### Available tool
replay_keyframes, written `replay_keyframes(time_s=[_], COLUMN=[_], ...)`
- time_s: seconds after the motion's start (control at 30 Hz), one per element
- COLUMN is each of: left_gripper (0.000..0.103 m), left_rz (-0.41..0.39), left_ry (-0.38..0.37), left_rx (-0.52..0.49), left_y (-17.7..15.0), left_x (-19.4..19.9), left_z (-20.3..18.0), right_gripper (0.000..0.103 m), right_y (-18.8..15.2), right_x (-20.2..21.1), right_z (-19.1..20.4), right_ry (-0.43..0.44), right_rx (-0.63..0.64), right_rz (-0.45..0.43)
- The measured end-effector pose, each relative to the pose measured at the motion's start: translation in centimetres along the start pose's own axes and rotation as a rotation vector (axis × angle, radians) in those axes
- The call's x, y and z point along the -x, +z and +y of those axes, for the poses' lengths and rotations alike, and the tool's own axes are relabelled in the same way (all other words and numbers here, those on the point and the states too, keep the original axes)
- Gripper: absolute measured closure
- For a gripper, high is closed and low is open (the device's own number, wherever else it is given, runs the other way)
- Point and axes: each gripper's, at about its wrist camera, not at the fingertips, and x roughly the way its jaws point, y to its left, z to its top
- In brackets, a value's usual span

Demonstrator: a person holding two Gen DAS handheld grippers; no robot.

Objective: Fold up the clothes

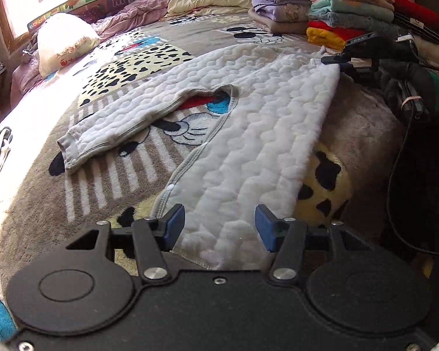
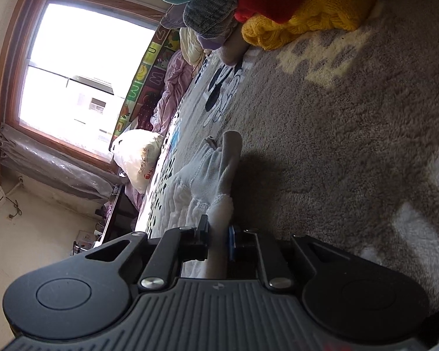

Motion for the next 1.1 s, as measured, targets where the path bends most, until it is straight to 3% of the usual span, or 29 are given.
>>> replay_keyframes(time_s=[0.13,0.37,0.5,0.57,0.67,0.87,0.97,1.1], left_gripper=[0.05,0.042,0.042,0.042,0.042,0.043,0.044,0.049], left_rz=[0.027,0.047,0.074,0.102,0.092,-0.133,-0.189,-0.198], left_ry=[0.093,0.179,0.242,0.233,0.173,0.013,-0.055,-0.143], left_rx=[-0.175,-0.398,-0.485,-0.51,-0.456,0.007,0.136,0.306], left_y=[-0.9,-2.1,-2.9,-3.0,-1.6,7.3,12.5,19.1], left_x=[-1.6,-2.5,-3.1,-3.4,-2.4,-0.6,-2.8,-7.2], left_z=[-3.7,-7.0,-8.2,-8.4,-7.4,-0.9,1.1,2.0], right_gripper=[0.092,0.091,0.079,0.075,0.074,0.081,0.08,0.076], right_y=[0.2,0.0,0.1,0.3,0.5,0.3,0.5,0.8], right_x=[1.4,2.3,1.7,1.2,0.5,0.3,0.4,0.2], right_z=[-0.8,-2.2,-1.9,-1.3,-1.0,-0.3,-0.4,0.0], right_ry=[-0.002,-0.017,-0.001,-0.005,-0.008,-0.059,-0.049,-0.043], right_rx=[-0.063,-0.107,-0.081,-0.038,0.005,0.076,0.058,0.086], right_rz=[-0.087,-0.081,-0.077,-0.075,-0.068,-0.042,-0.046,-0.052])
